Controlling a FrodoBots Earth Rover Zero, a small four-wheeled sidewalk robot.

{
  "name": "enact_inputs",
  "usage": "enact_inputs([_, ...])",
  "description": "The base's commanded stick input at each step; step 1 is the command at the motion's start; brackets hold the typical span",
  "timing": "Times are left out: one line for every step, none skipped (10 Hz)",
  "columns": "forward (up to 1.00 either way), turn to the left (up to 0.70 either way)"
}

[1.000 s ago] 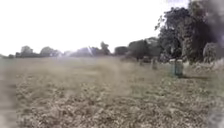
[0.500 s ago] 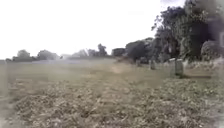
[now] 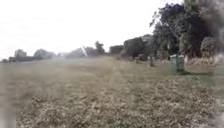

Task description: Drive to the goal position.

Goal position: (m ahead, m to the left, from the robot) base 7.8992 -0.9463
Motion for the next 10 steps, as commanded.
enact_inputs([0.70,-0.14])
enact_inputs([0.70,-0.14])
enact_inputs([0.70,-0.14])
enact_inputs([0.70,-0.15])
enact_inputs([0.70,-0.13])
enact_inputs([0.70,-0.12])
enact_inputs([0.70,-0.12])
enact_inputs([0.70,-0.13])
enact_inputs([0.70,-0.13])
enact_inputs([0.70,-0.13])
